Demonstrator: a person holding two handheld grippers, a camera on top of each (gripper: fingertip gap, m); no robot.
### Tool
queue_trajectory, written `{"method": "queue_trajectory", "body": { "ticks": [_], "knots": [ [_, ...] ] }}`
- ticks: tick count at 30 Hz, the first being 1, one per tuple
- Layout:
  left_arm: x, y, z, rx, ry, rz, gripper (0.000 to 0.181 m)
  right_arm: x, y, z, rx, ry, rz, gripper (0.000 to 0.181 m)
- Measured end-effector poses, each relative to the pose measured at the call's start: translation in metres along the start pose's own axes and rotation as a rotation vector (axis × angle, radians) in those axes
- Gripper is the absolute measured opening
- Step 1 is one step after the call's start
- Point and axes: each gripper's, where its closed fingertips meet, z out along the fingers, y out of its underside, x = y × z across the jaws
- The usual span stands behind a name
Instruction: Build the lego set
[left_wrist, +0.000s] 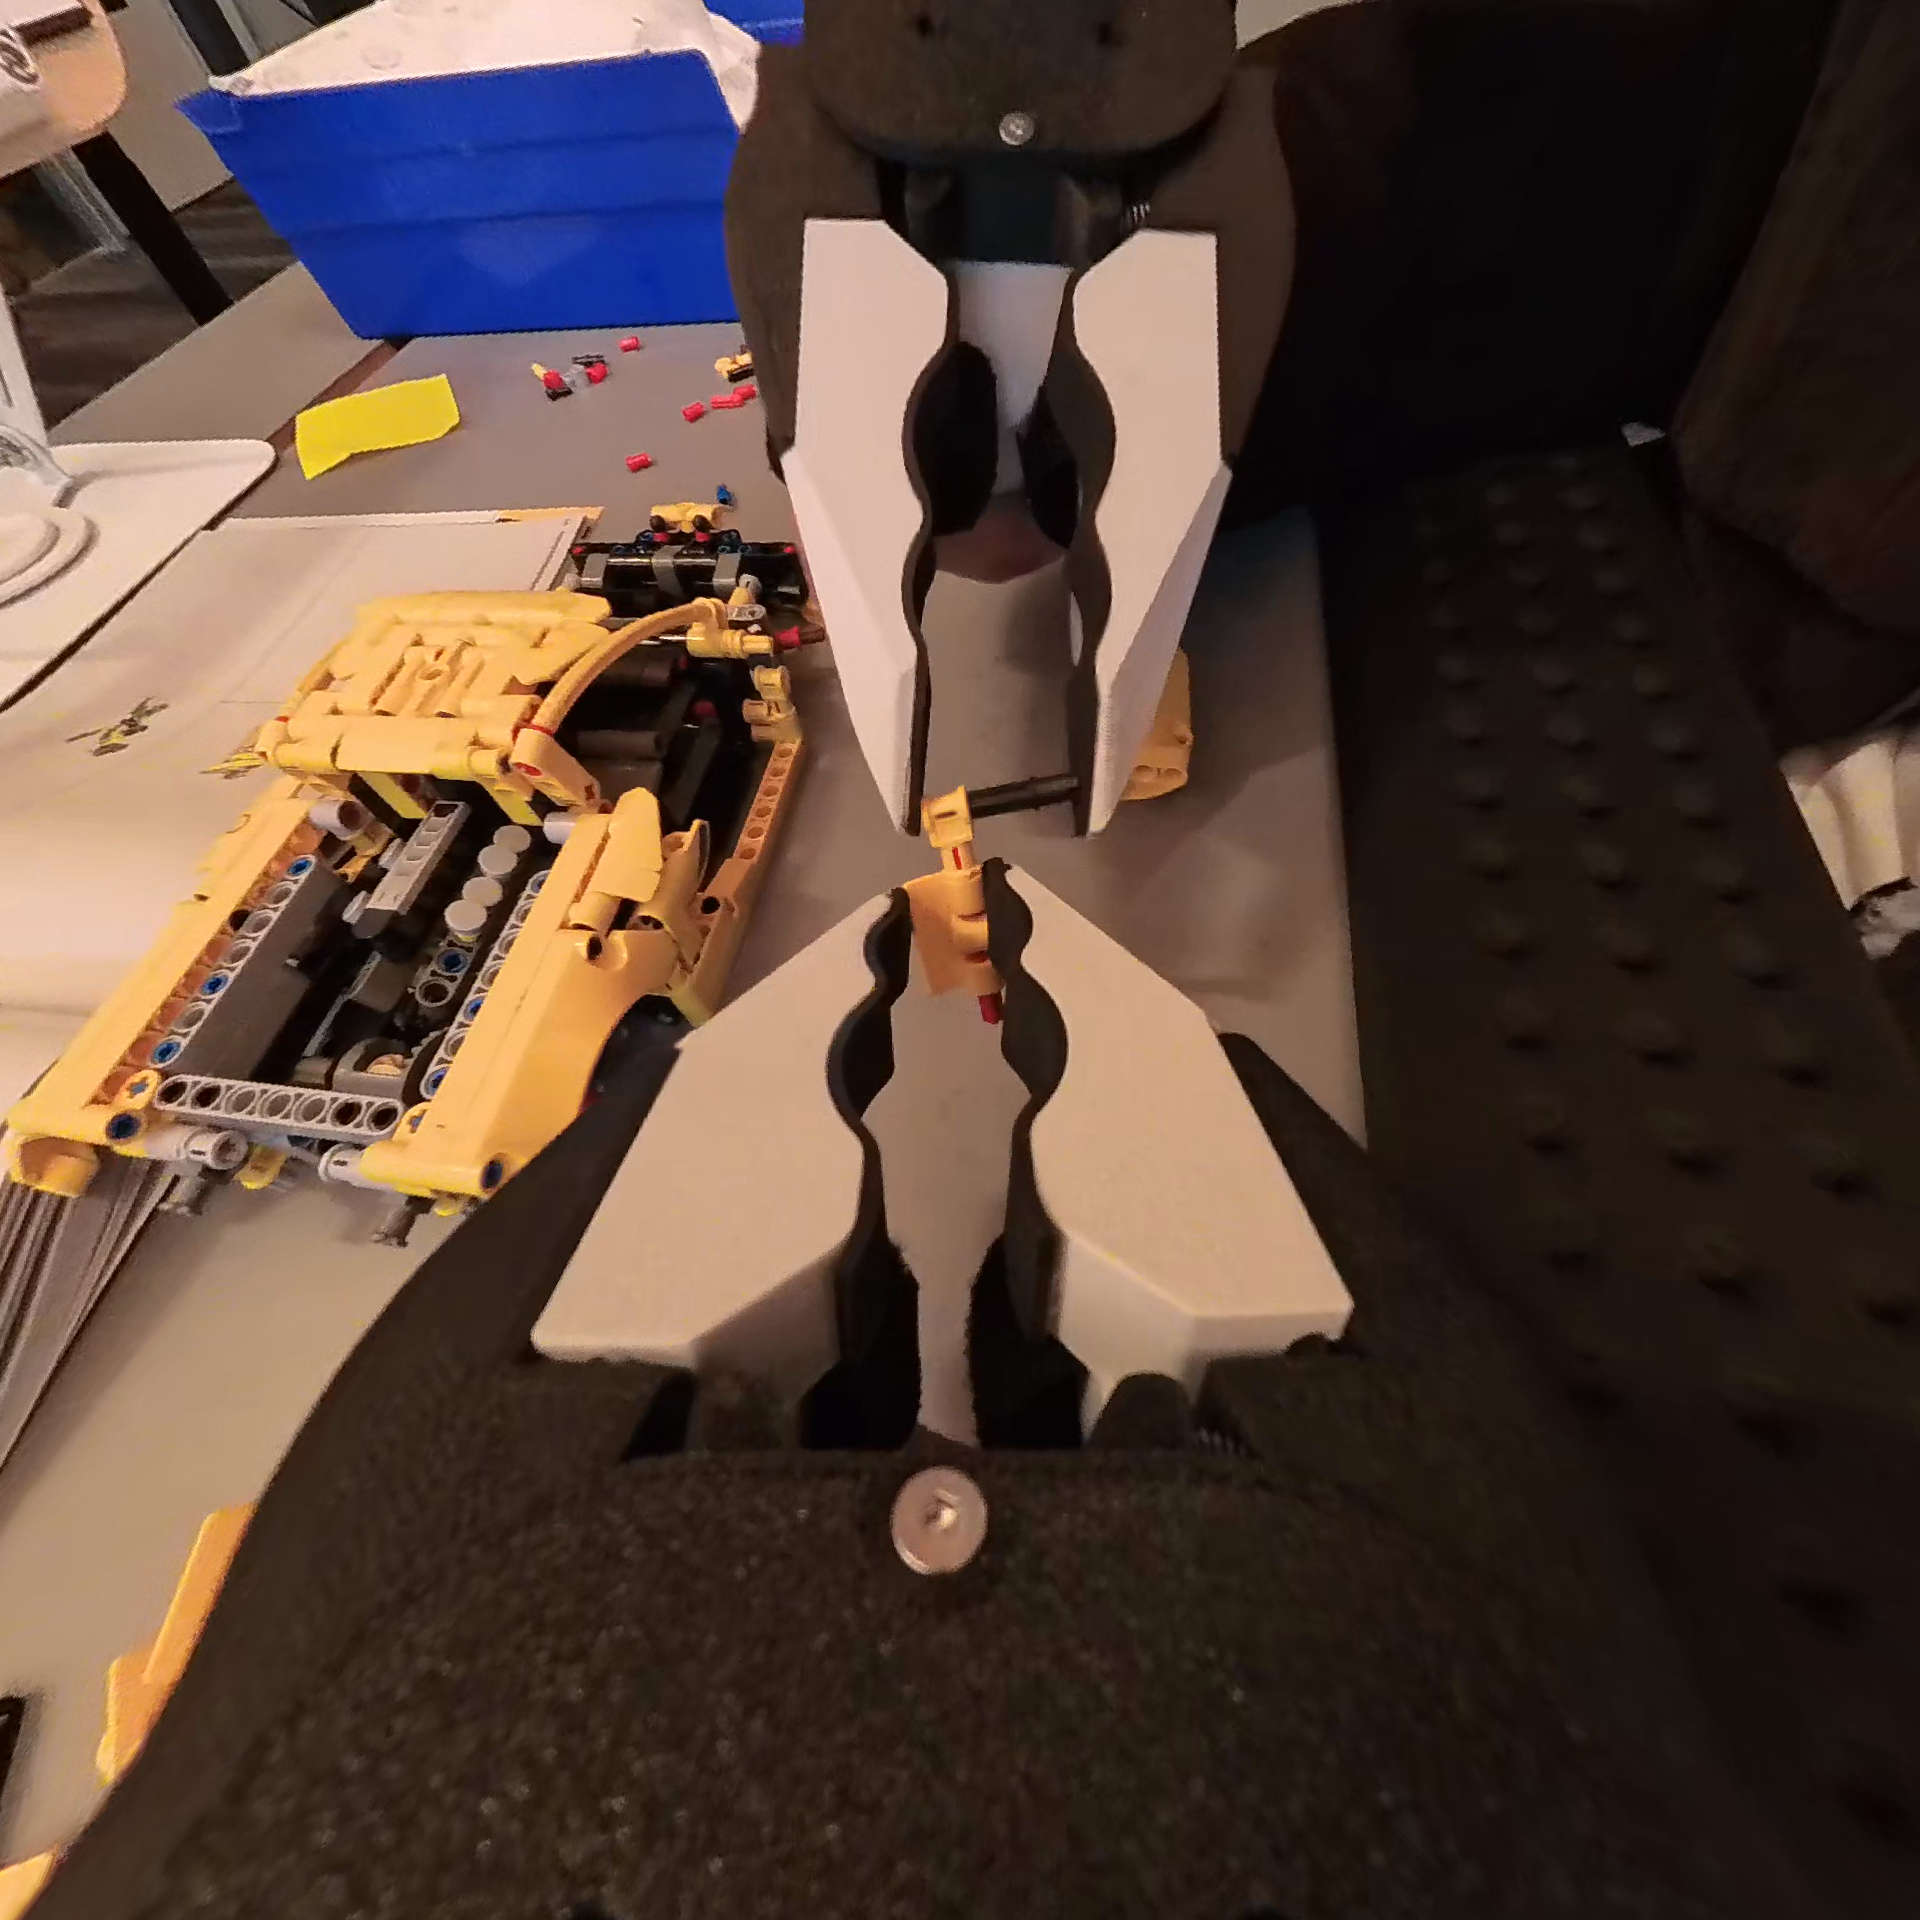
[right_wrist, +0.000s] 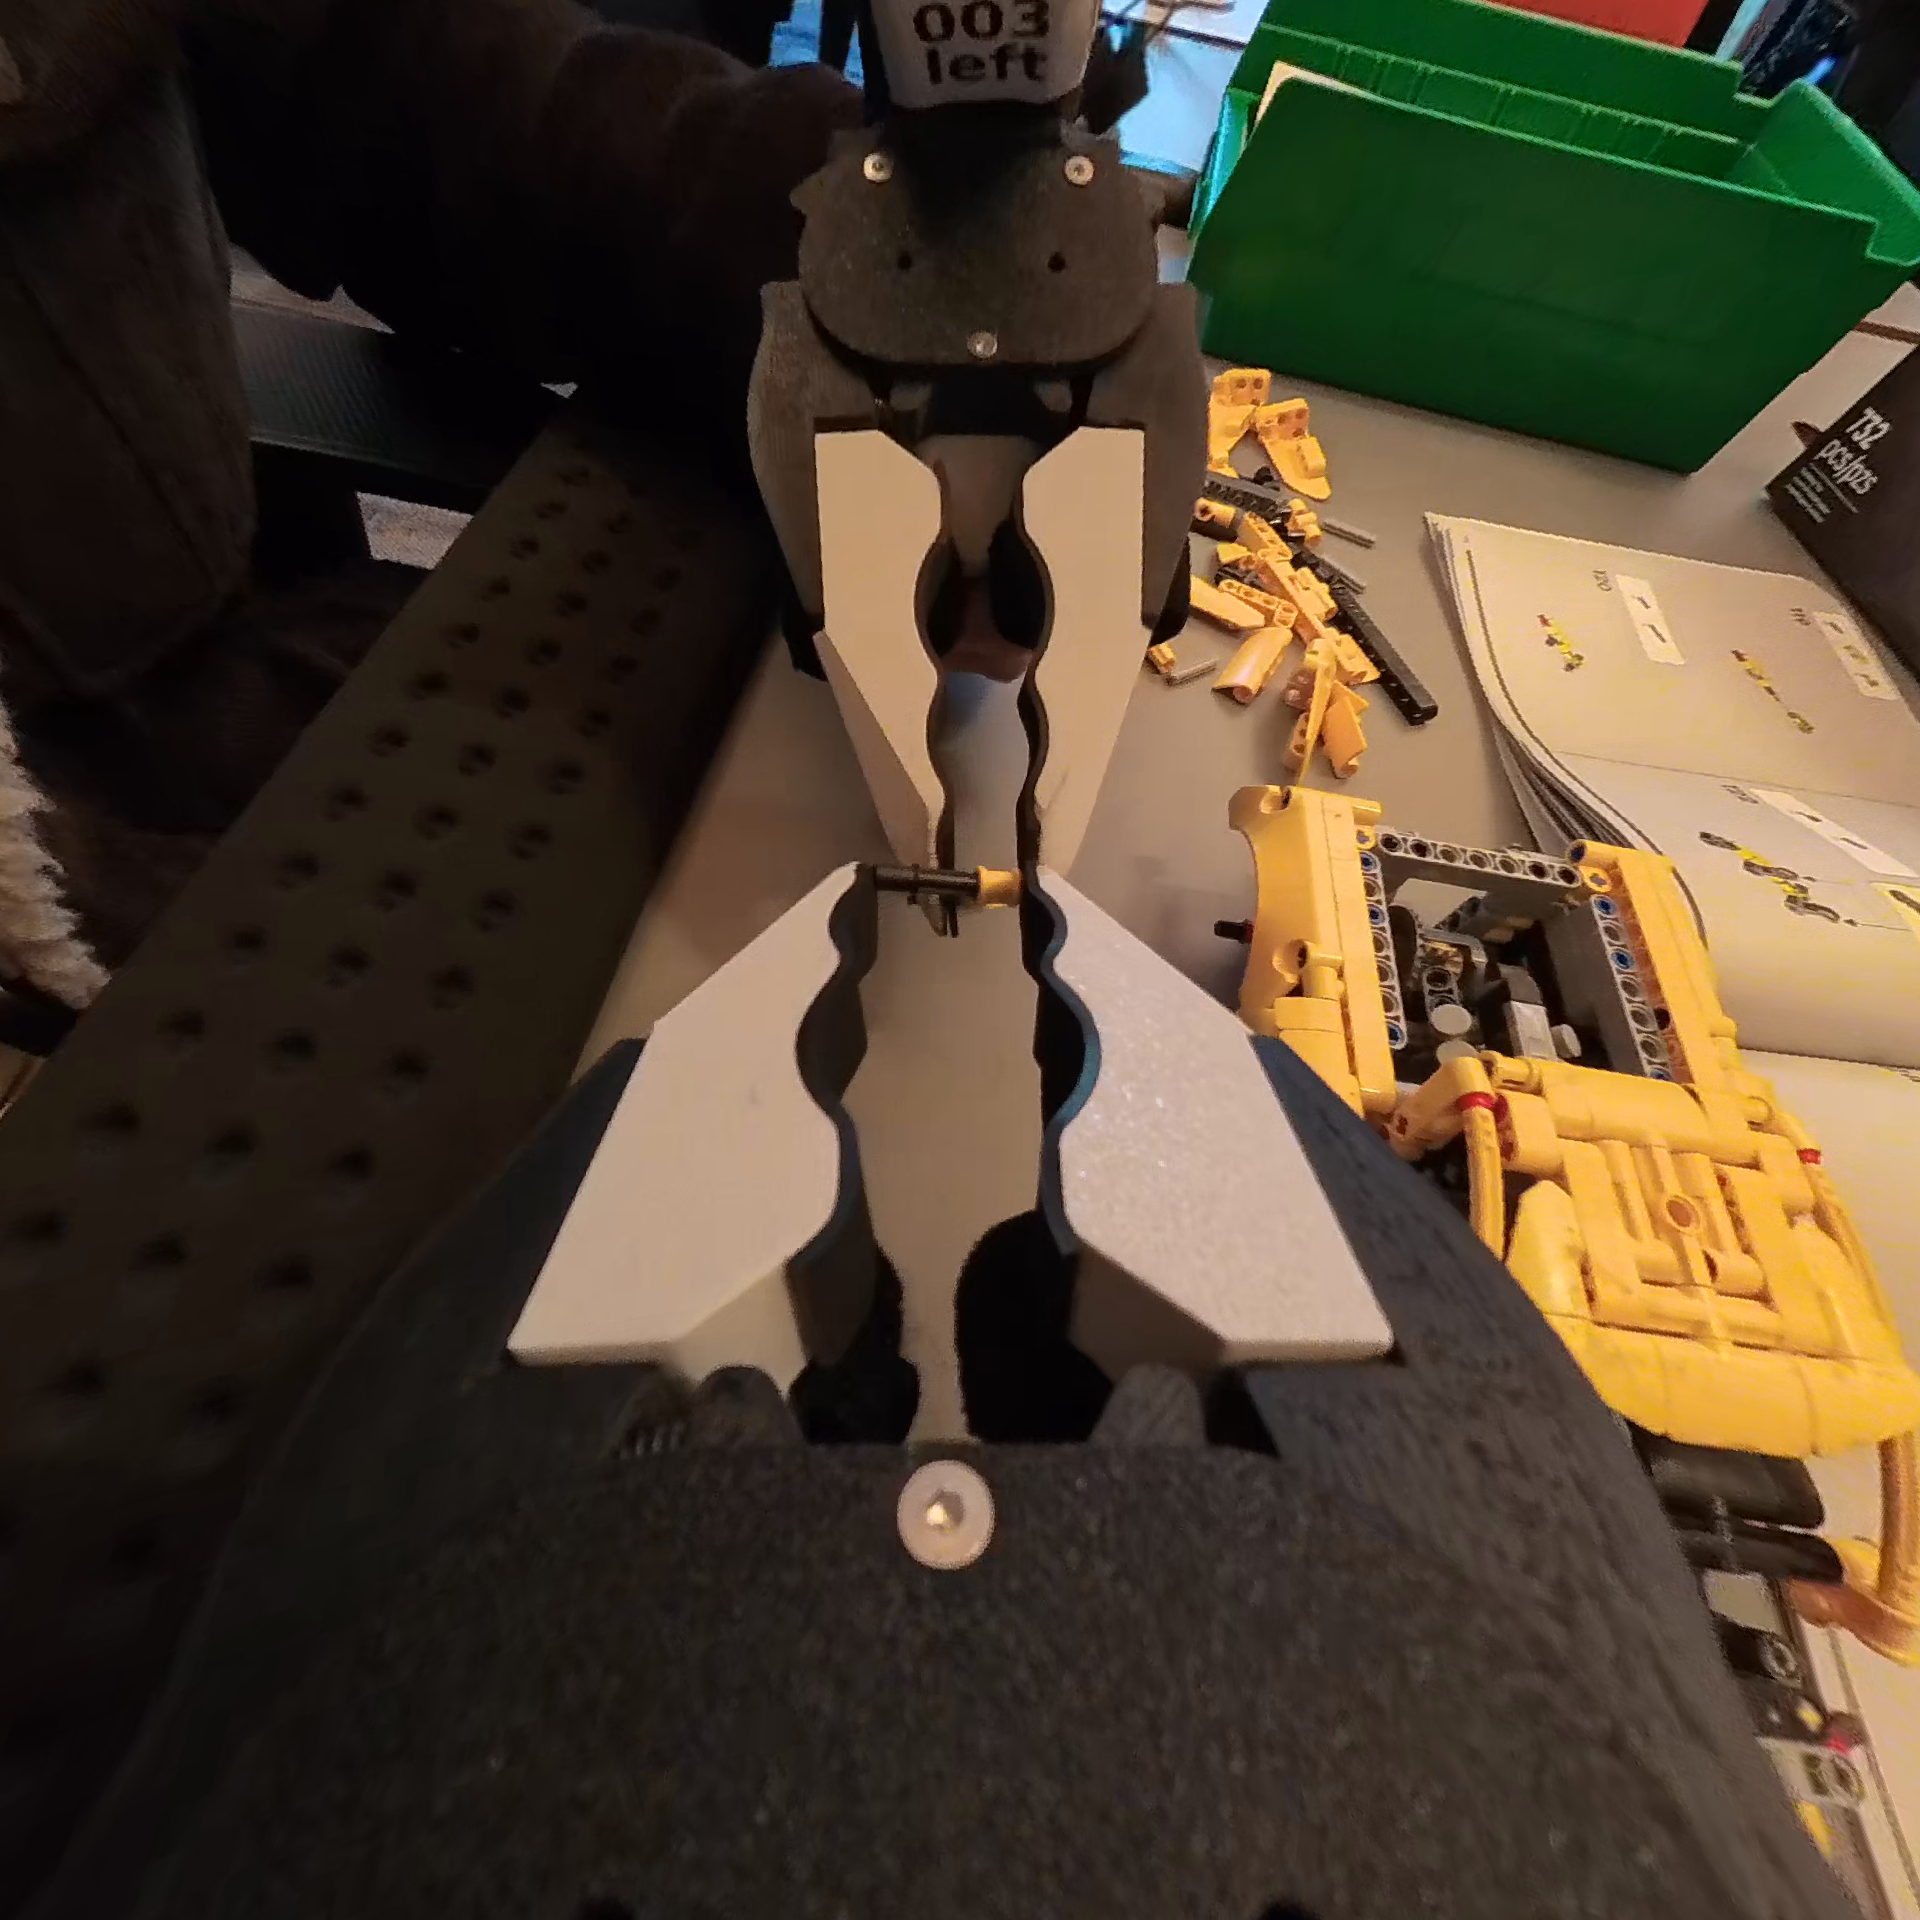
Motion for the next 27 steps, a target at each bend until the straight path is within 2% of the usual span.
{"method": "queue_trajectory", "body": {
  "ticks": [4, 6, 17, 27],
  "knots": [
    [-0.006, -0.004, -0.003, 0.018, -0.027, -0.007, 0.014, 0.008, -0.003, -0.002, 0.034, 0.071, -0.063, 0.033],
    [-0.007, -0.003, -0.003, 0.015, -0.029, -0.011, 0.015, 0.007, -0.002, -0.002, 0.032, 0.072, -0.081, 0.027],
    [-0.009, -0.001, -0.003, 0.01, -0.028, -0.04, 0.015, 0.009, -0.001, -0.002, 0.015, 0.092, -0.112, 0.026],
    [-0.009, 0.0, -0.002, -0.011, -0.067, 0.006, 0.014, 0.01, 0.001, -0.002, -0.021, 0.11, -0.166, 0.025]
  ]
}}
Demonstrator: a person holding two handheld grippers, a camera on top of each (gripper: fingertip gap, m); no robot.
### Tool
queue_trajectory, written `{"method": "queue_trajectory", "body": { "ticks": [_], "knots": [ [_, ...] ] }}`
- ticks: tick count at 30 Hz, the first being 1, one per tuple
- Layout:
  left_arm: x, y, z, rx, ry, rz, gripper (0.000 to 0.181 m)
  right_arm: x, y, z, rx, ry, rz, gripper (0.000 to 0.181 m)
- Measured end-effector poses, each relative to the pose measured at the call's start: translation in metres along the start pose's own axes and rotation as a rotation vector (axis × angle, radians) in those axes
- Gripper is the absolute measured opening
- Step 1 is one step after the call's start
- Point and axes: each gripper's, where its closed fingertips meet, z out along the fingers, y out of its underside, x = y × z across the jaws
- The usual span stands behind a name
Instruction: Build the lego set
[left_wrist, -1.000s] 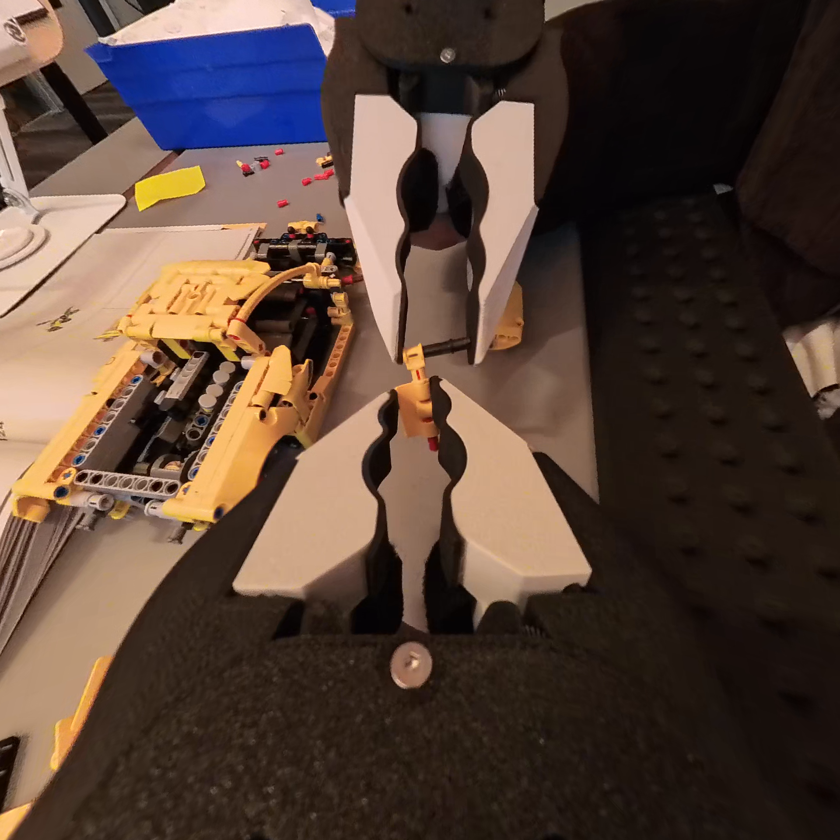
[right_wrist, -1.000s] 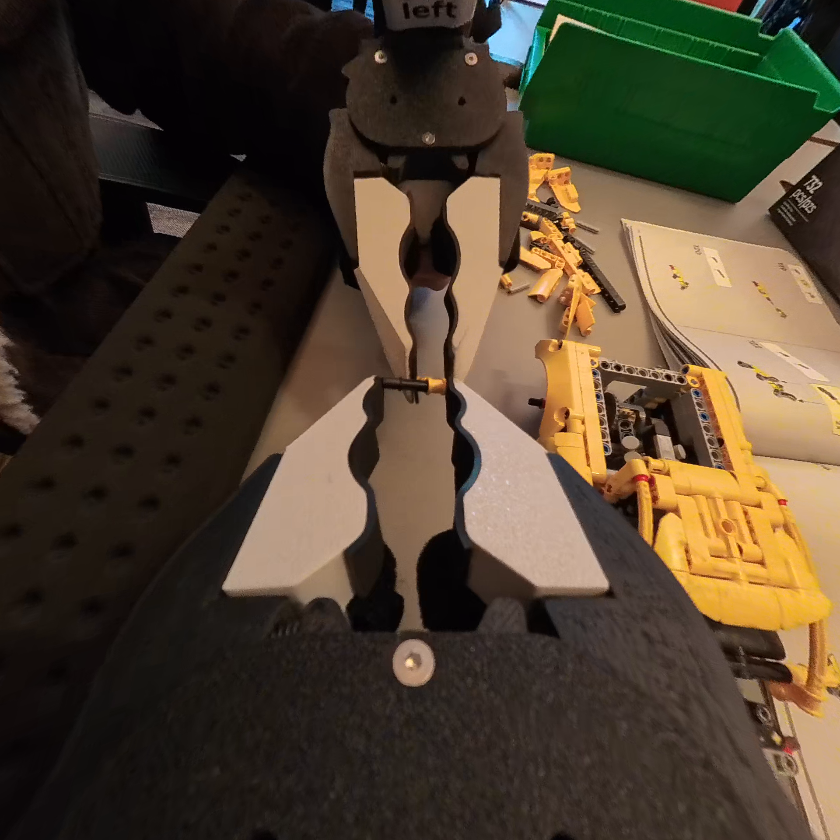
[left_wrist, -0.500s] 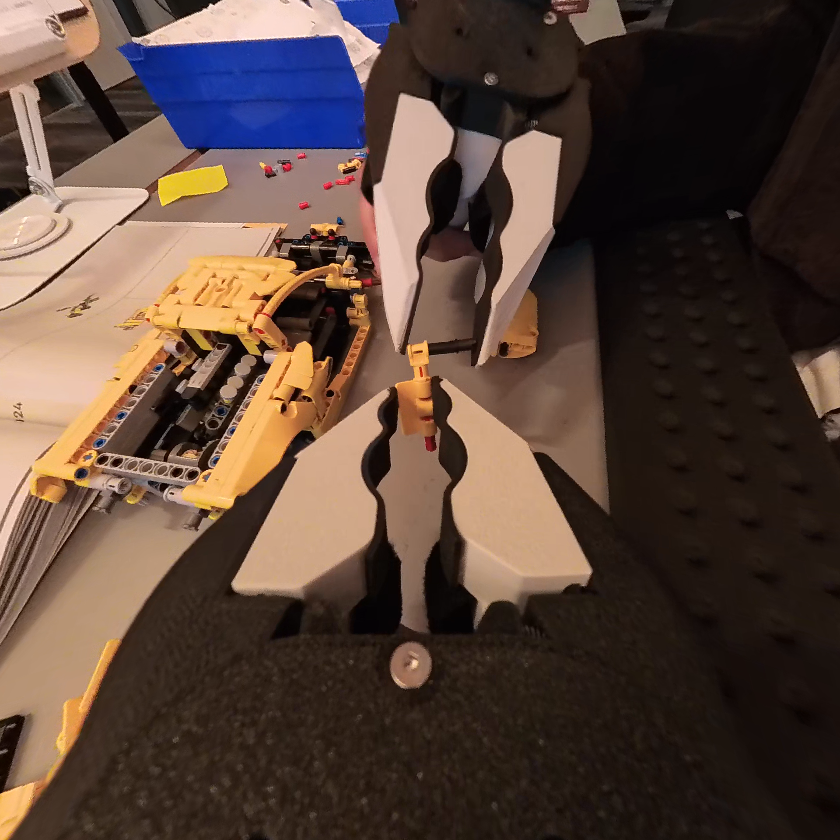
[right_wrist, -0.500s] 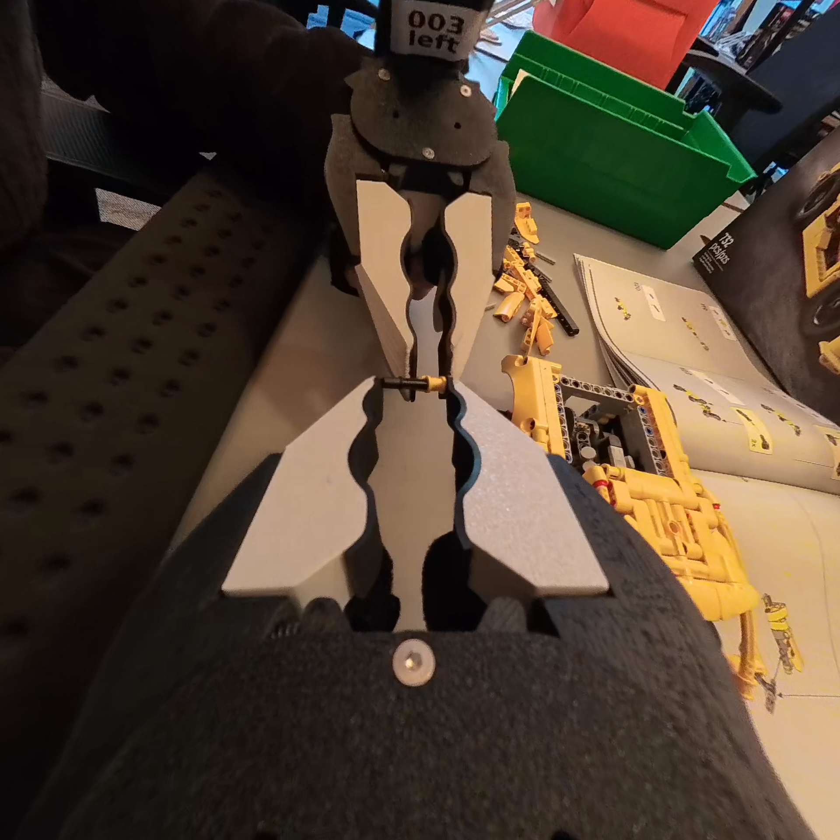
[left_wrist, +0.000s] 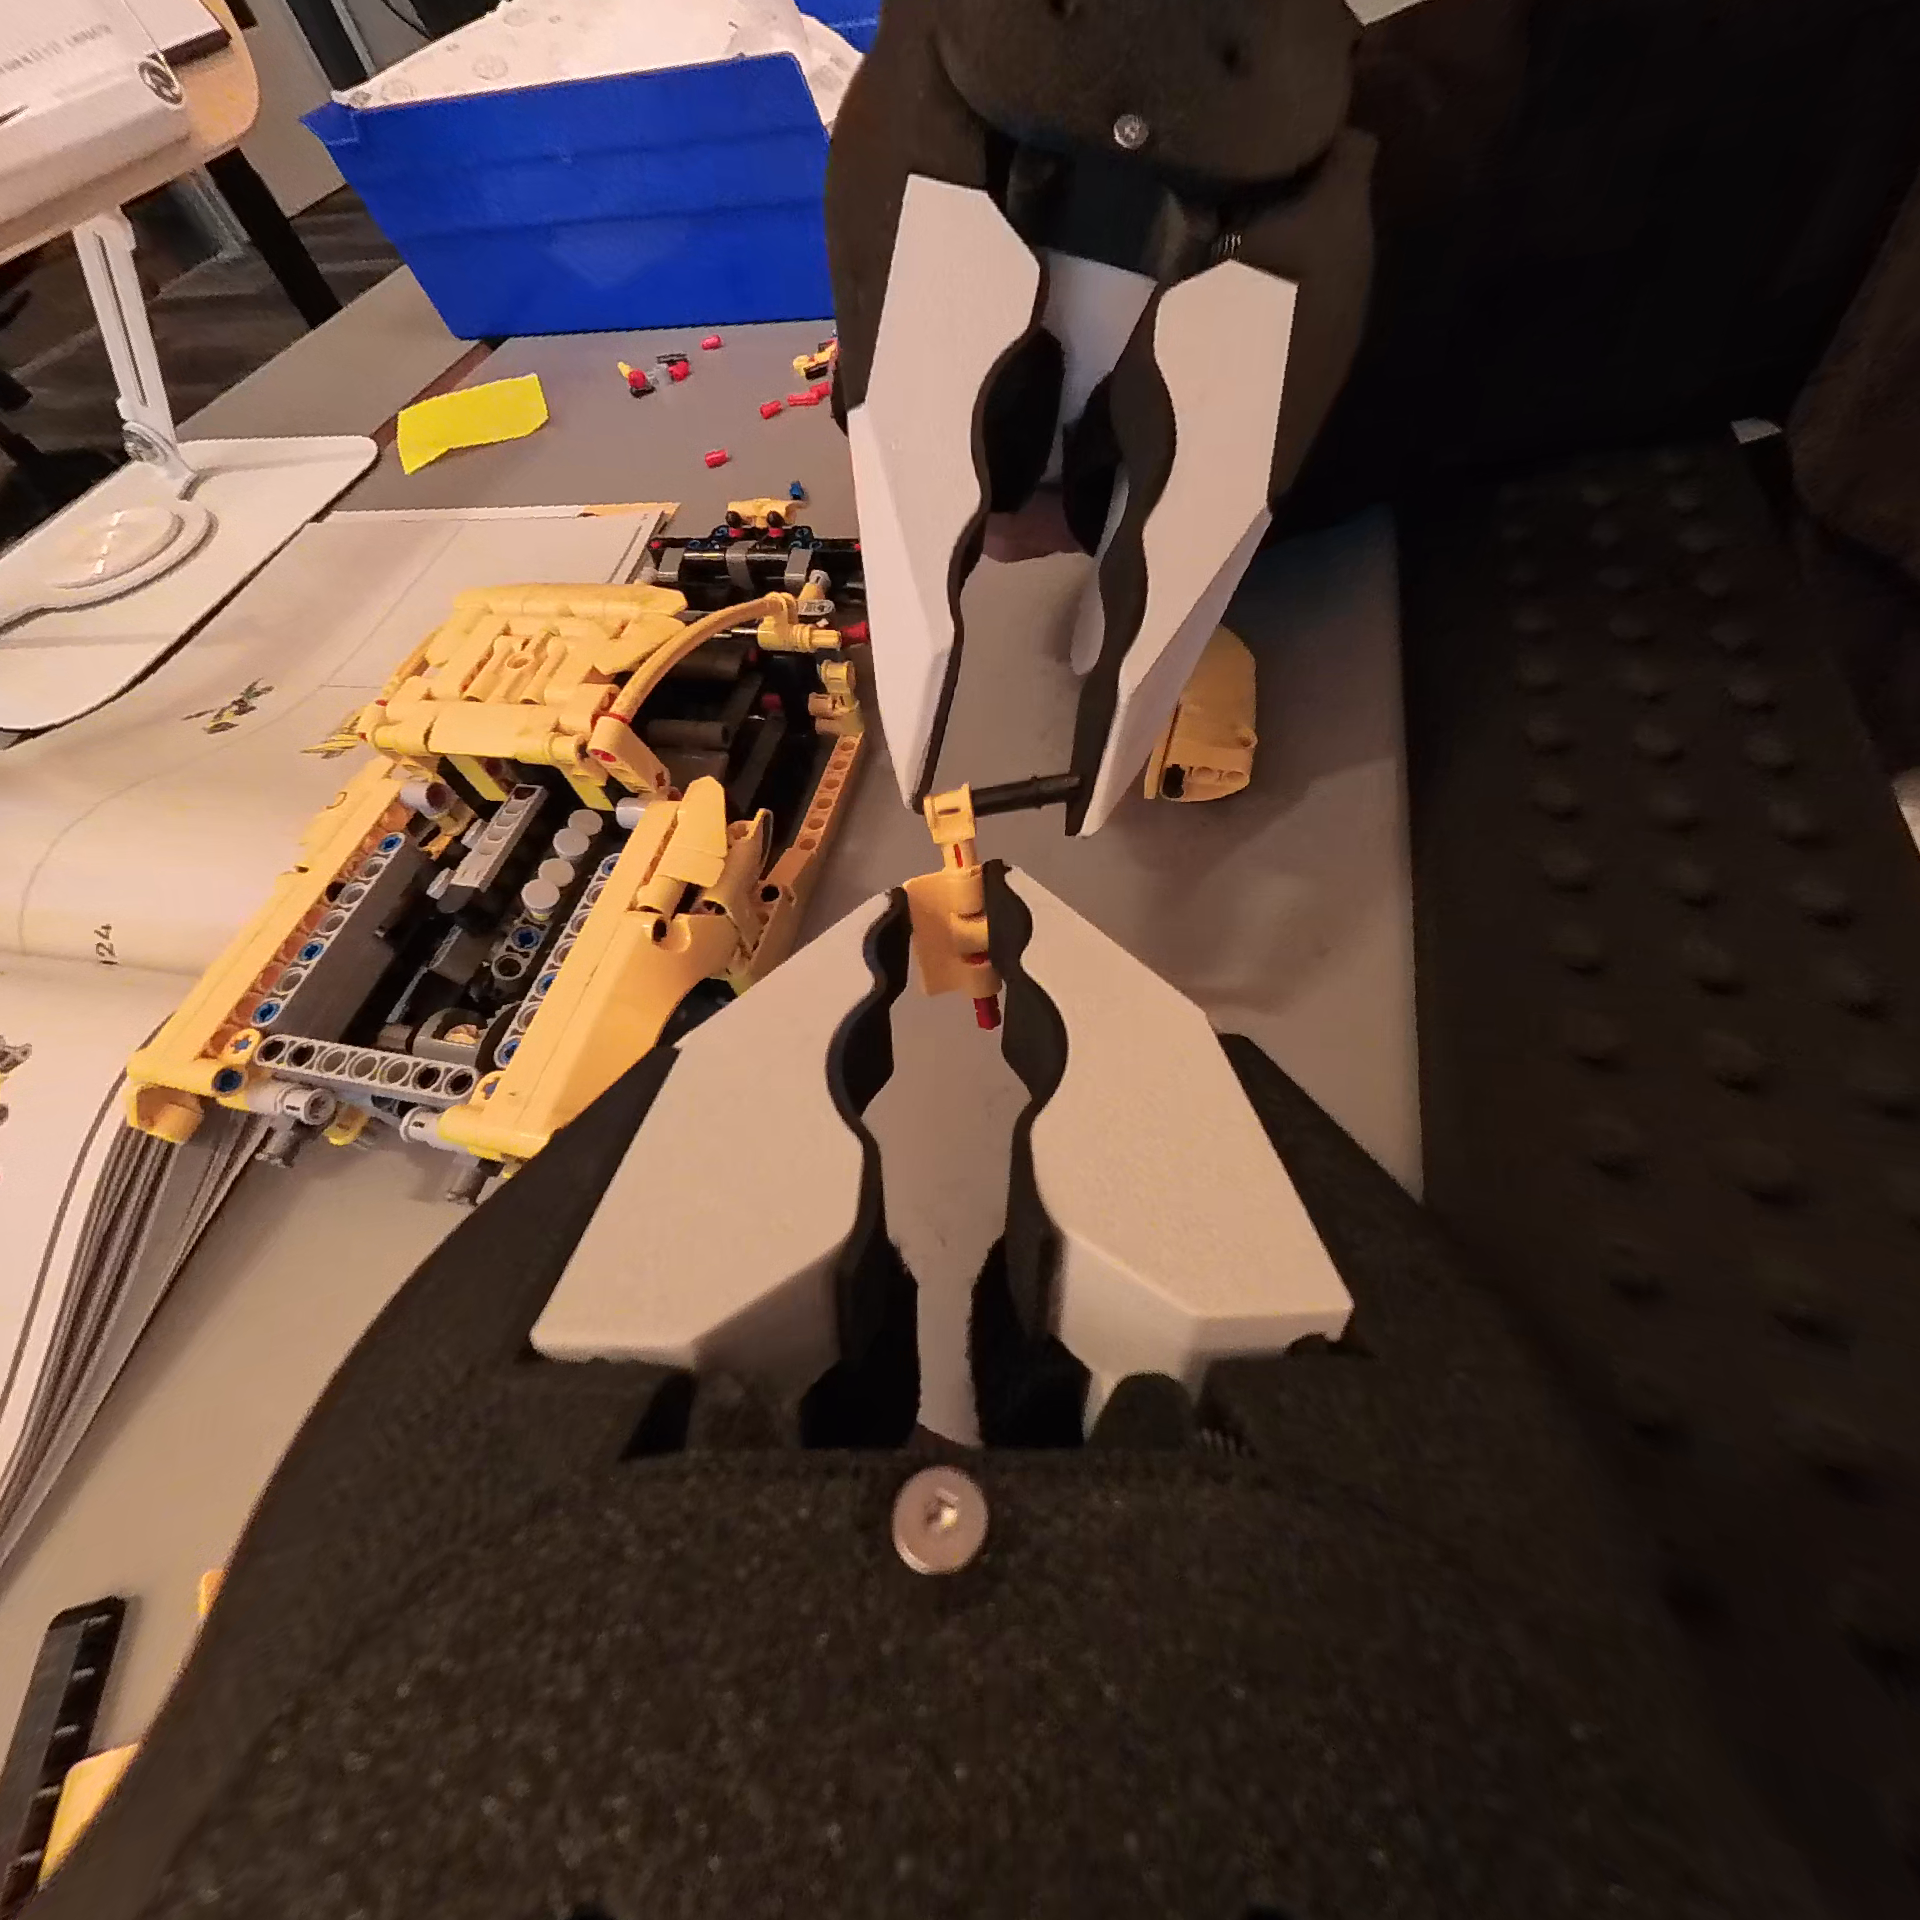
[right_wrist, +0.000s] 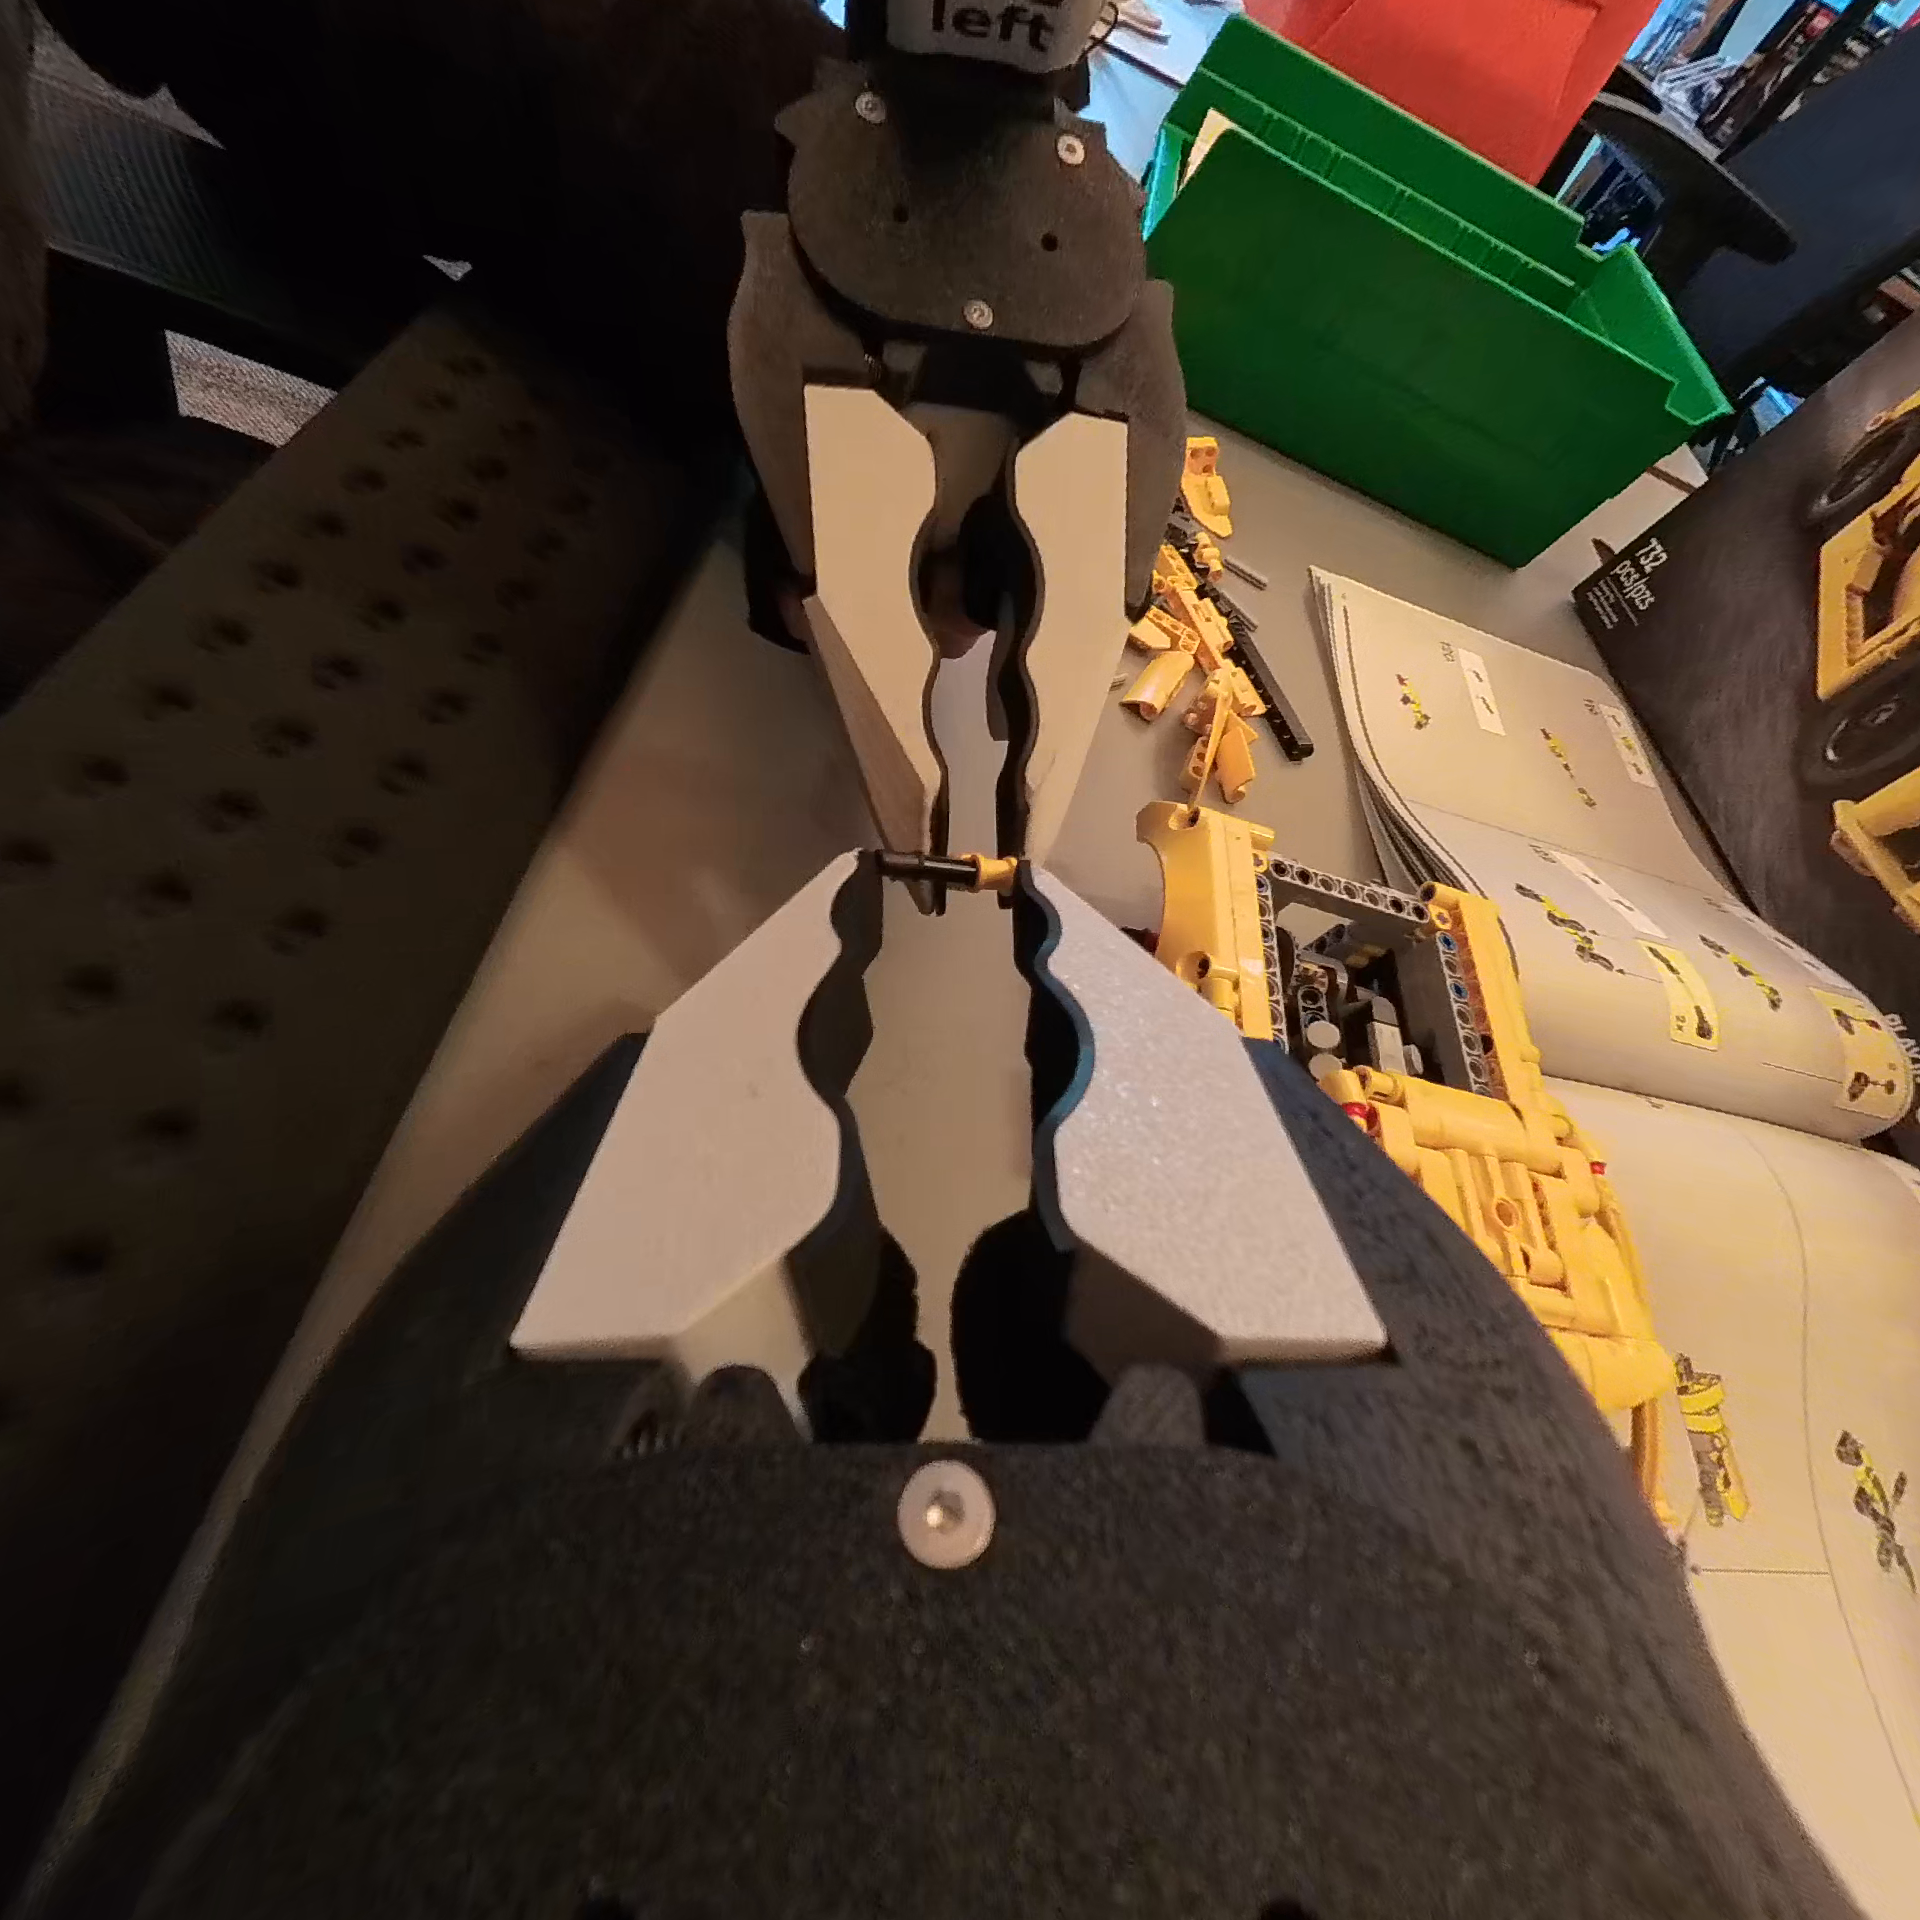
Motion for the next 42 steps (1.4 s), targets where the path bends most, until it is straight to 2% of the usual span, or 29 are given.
{"method": "queue_trajectory", "body": {
  "ticks": [11, 16, 20, 23, 28, 32, 37, 42],
  "knots": [
    [0.0, 0.0, 0.001, -0.012, -0.046, 0.082, 0.014, -0.001, -0.001, 0.0, -0.007, 0.01, -0.033, 0.024],
    [-0.015, 0.004, -0.001, -0.051, -0.156, 0.165, 0.015, 0.008, 0.01, 0.003, -0.08, 0.067, 0.033, 0.024],
    [-0.015, 0.007, 0.0, -0.077, -0.172, 0.213, 0.015, 0.007, 0.015, 0.004, -0.128, 0.073, 0.021, 0.026],
    [-0.014, 0.011, 0.003, -0.114, -0.199, 0.29, 0.015, 0.008, 0.022, 0.004, -0.188, 0.089, -0.017, 0.033],
    [-0.015, 0.014, 0.006, -0.163, -0.247, 0.408, 0.014, 0.006, 0.027, 0.007, -0.271, 0.144, -0.158, 0.026],
    [-0.015, 0.014, 0.006, -0.173, -0.254, 0.438, 0.014, 0.003, 0.028, 0.007, -0.298, 0.172, -0.2, 0.022],
    [-0.016, 0.015, 0.007, -0.183, -0.259, 0.436, 0.014, 0.002, 0.036, 0.011, -0.353, 0.174, -0.176, 0.041],
    [-0.011, 0.015, 0.009, -0.183, -0.238, 0.435, 0.014, 0.002, 0.035, 0.014, -0.369, 0.195, -0.212, 0.033]
  ]
}}
